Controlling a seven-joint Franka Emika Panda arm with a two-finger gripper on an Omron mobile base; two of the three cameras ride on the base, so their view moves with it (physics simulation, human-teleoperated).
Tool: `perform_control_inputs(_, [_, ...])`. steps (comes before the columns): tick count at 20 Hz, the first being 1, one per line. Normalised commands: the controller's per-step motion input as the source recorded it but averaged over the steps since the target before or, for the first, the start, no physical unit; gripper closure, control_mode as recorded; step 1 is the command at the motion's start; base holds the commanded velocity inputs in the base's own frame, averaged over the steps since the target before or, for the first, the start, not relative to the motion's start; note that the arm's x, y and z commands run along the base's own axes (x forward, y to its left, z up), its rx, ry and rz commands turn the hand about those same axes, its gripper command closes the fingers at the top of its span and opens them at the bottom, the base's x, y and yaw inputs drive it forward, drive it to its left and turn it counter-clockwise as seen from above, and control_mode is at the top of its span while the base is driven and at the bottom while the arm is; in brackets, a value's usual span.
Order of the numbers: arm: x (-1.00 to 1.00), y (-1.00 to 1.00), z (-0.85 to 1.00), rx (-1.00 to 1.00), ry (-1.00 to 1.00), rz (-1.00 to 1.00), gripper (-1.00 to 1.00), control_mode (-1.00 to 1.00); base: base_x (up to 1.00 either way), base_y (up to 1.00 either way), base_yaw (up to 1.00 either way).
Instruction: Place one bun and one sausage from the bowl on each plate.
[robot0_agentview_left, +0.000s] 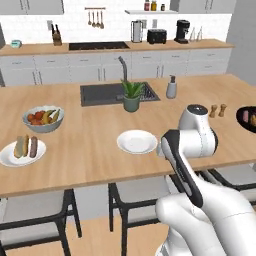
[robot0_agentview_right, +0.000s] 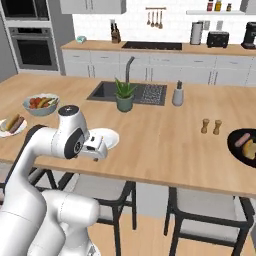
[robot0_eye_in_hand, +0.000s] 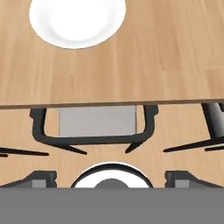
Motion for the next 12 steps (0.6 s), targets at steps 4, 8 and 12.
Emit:
perform_control_inputs(4, [0.00,0.00,0.00,0.00,0.00,0.00,-1.00,1.00,0.23,-1.00,0.00])
perform_control_inputs(8, [0.00,0.00,0.00,0.00,0.00,0.00,-1.00,1.00,0.41,-1.00,-0.19])
perform_control_inputs(12, [0.00,0.00,0.00,0.00,0.00,0.00,-1.00,1.00,0.48,-0.99,-0.39])
